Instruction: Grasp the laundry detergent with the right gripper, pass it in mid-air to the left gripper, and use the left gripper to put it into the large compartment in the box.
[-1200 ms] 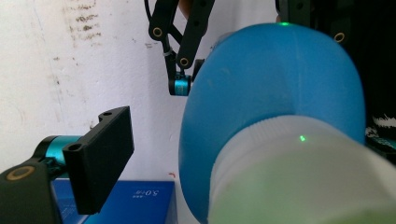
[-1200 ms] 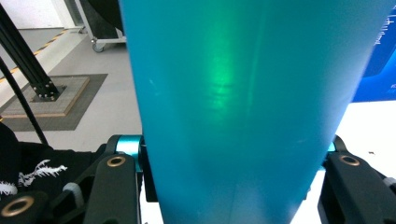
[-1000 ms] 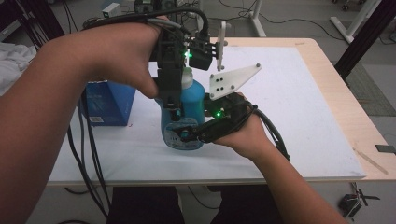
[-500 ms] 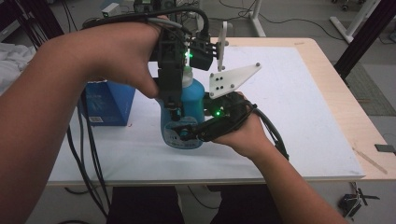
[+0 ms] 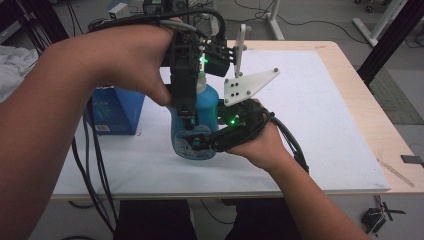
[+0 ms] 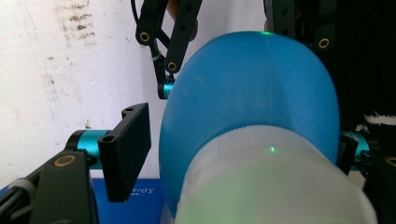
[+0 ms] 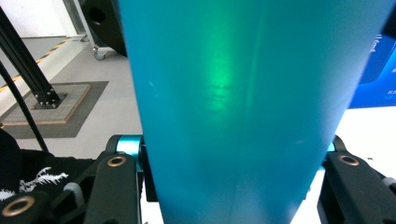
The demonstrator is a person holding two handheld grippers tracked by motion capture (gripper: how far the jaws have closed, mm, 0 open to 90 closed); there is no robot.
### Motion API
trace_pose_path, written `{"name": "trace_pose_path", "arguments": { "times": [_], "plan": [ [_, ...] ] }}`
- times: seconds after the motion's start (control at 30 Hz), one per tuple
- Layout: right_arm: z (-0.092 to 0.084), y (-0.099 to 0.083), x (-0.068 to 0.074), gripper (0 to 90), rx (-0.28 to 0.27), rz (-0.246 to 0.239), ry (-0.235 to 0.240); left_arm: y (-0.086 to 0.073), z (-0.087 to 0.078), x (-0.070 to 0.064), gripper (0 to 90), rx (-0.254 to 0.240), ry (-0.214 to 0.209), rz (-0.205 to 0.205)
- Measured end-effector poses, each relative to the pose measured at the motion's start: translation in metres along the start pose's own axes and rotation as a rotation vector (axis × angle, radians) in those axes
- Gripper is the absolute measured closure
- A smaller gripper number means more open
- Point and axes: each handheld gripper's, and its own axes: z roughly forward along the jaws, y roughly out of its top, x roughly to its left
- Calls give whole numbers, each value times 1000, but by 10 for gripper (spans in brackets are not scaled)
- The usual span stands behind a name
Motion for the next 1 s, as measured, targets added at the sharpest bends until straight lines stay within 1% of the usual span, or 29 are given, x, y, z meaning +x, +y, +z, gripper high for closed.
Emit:
{"name": "trace_pose_path", "arguments": {
  "times": [0.07, 0.1, 0.17, 0.2, 0.23, 0.4, 0.53, 0.7, 0.77, 0.8, 0.83, 0.87, 0.9, 0.97, 1.0],
  "plan": [
    [0, 0, 0, 453, -1, -3, 0, 0, 0, 0, 264, 3, -7, 1],
    [0, 0, 0, 453, -3, -3, 1, 0, 0, -1, 294, 4, -11, 4],
    [-1, 0, -1, 453, -10, -4, 0, 1, 0, -1, 327, 5, -21, 7],
    [-1, 1, 0, 453, -11, 1, 2, 1, 0, -1, 366, 3, -27, 8],
    [-2, 1, 0, 453, -11, 3, 1, 1, 0, -2, 378, 4, -29, 9],
    [-2, 1, 1, 452, -11, 2, 6, 2, 0, -2, 383, 5, -34, 1],
    [-2, 1, 2, 450, -7, -1, 3, 2, 0, -4, 384, 5, -25, 10],
    [-4, 2, 3, 441, -3, -15, -7, 2, -2, -5, 387, 2, -19, 16],
    [-5, 2, 4, 431, -3, -21, -6, 3, -2, -6, 387, -1, -23, 7],
    [-5, 2, 4, 416, -1, -28, -11, 3, -1, -5, 387, 3, -23, 12],
    [-7, 3, 5, 385, -11, -28, -11, 3, -1, -5, 387, 3, -23, 12],
    [-7, 3, 5, 385, -11, -28, -11, 3, -1, -5, 387, 11, -24, 7],
    [-9, 3, 5, 337, -17, -21, -14, 3, 0, -4, 387, 13, -24, 6],
    [-13, 4, 5, 284, -7, -14, -37, 1, 0, -4, 387, 19, -22, -8],
    [-15, 3, 4, 260, 3, -11, -42, 1, 0, -3, 387, 19, -20, -7]
  ]
}}
